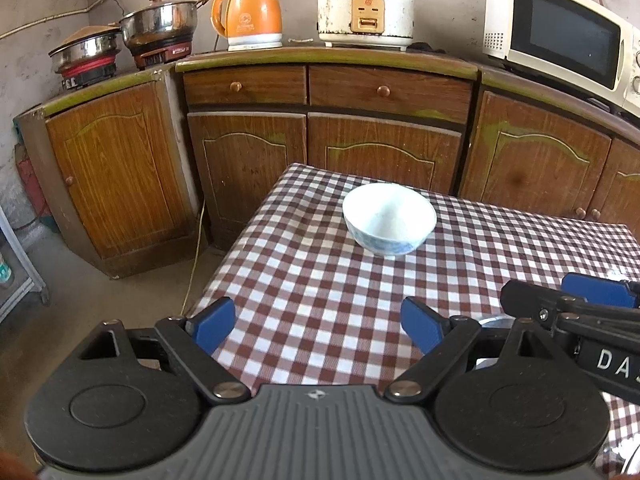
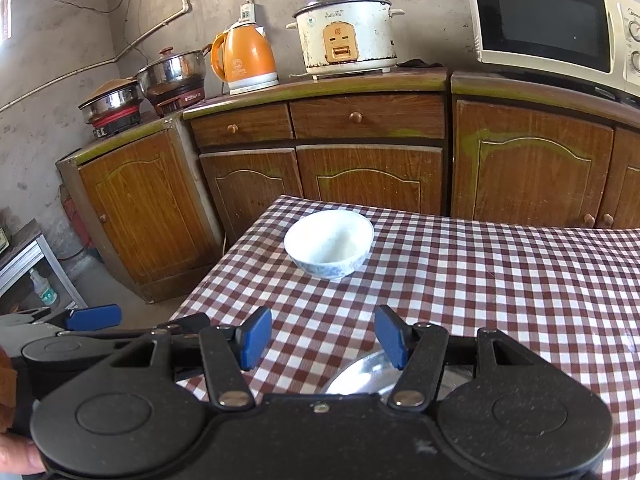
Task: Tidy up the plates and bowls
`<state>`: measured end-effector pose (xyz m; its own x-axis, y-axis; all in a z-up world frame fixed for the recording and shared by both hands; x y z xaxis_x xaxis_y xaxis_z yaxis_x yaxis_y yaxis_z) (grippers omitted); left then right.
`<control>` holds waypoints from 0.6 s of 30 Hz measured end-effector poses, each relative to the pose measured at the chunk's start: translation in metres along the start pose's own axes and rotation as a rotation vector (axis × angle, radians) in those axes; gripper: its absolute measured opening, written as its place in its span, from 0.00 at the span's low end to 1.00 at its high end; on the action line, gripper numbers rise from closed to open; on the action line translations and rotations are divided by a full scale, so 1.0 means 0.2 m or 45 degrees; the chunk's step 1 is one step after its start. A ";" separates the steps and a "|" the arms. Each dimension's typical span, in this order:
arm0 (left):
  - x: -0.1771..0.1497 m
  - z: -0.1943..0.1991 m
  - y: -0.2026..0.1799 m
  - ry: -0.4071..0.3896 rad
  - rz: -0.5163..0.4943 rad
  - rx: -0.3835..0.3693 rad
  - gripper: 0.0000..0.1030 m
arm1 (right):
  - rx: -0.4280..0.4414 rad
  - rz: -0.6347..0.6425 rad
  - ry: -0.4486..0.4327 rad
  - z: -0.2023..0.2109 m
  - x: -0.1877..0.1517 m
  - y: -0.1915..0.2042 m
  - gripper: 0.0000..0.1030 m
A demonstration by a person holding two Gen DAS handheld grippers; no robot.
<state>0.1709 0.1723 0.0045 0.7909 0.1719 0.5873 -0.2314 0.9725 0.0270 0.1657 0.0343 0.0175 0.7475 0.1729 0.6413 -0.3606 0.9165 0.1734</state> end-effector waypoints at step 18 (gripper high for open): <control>0.28 -0.32 -0.01 0.024 0.030 -0.040 0.89 | -0.002 -0.005 0.017 -0.35 0.27 -0.04 0.68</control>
<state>0.2526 0.1912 -0.0148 0.7962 0.1977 0.5718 -0.2326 0.9725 -0.0123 0.2486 0.0608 -0.0008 0.7565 0.1743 0.6303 -0.3569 0.9177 0.1746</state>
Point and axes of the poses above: each gripper's, at about its wrist camera, not at the fingertips, and z roughly against the way its jaws point, y to its left, x to its top, the point moved 7 cm from there along -z, roughly the way its jaws point, and after that the axes turned 15 degrees about y, right-handed, at the moved point
